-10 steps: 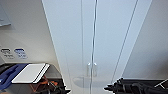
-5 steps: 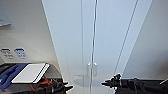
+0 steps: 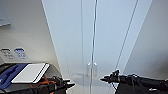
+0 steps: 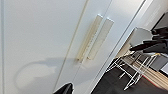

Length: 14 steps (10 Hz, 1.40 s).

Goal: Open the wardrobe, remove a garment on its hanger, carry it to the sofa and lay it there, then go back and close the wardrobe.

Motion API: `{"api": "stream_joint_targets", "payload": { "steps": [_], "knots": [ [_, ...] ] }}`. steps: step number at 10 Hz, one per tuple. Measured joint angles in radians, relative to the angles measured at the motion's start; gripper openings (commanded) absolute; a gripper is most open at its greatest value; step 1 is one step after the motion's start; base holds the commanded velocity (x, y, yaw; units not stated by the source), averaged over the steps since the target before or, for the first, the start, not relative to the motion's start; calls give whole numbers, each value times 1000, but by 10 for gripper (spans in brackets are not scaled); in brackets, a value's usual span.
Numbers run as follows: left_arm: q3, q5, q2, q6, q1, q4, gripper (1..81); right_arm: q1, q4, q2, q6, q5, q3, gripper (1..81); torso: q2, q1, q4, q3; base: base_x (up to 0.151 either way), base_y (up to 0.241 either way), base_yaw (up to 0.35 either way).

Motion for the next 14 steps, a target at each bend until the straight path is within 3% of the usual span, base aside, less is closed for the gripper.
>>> {"api": "stream_joint_targets", "payload": {
  "steps": [14],
  "knots": [
    [-233,64,198,-55,-95,-13,811,63,3,193,0,-6,-175,811,1,1,0,-2,0,0,0]
  ]
}}
